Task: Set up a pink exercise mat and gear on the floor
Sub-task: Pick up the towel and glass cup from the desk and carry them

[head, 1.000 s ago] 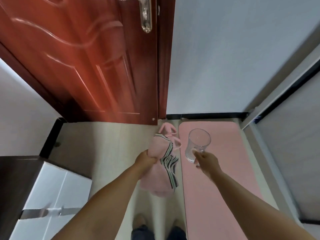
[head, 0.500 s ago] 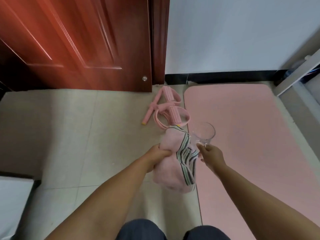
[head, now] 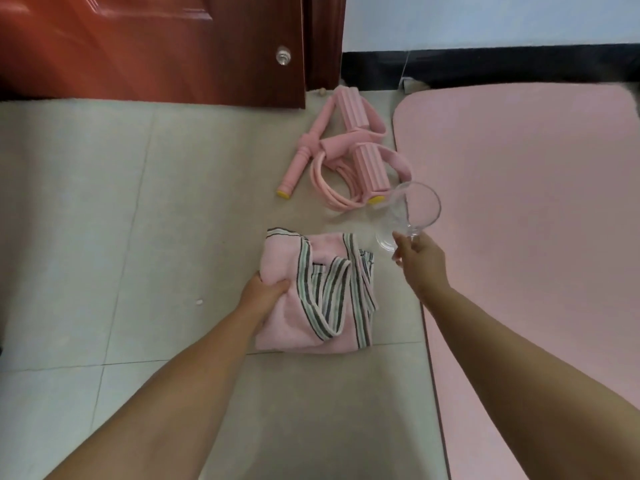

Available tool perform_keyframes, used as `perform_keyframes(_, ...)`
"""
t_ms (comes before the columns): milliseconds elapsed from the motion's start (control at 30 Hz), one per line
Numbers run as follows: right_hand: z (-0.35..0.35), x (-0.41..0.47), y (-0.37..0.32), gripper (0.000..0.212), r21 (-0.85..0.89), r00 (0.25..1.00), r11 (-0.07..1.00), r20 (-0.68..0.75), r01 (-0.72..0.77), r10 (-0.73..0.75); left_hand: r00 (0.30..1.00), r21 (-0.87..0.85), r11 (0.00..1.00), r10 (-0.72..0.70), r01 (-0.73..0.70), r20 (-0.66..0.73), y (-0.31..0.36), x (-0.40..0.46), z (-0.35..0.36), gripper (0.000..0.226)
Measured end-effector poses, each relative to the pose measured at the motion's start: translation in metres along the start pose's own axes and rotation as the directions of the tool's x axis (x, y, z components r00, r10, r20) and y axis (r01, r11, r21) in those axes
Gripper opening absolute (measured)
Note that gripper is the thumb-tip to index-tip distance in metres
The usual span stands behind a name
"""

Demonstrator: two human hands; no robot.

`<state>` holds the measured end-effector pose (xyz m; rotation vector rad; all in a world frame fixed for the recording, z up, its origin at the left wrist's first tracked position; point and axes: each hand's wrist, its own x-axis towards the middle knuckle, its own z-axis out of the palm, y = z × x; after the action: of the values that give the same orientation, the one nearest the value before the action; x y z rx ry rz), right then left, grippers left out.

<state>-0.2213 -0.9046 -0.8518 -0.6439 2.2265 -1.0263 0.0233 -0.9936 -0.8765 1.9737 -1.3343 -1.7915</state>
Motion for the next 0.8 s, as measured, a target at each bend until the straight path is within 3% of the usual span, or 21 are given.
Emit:
perform_keyframes(100, 0.014, 0.004, 0.005, 0.022, -0.006, 1.000, 1.000, -0.006, 0.001, -0.001, 0.999, 0.023, 0.999, 0.030, -0.029, -0.022, -0.003, 0.006, 0.002, 0.067)
perform_keyframes(300, 0.018, 0.005, 0.012, 0.032, 0.034, 0.999, 0.999, -0.014, -0.036, 0.036, 0.998, 0.051, 0.997, 0.057, -0.055, -0.029, -0.003, 0.006, 0.002, 0.079)
perform_keyframes(467, 0.015, 0.008, 0.015, 0.032, 0.020, 0.999, 0.999, 0.027, -0.042, 0.041, 0.988, 0.317, 0.943, 0.135, -0.105, -0.073, -0.002, 0.008, 0.009, 0.057)
perform_keyframes(667, 0.012, 0.001, 0.020, 0.041, -0.042, 0.994, 0.996, 0.072, -0.078, 0.081, 0.965, 0.546, 0.835, 0.188, -0.061, -0.180, -0.003, 0.007, 0.007, 0.076)
perform_keyframes(800, 0.009, -0.006, 0.029, 0.066, -0.098, 0.984, 0.986, 0.099, -0.137, 0.147, 0.957, 0.628, 0.773, 0.244, -0.094, -0.157, 0.002, 0.004, 0.006, 0.083)
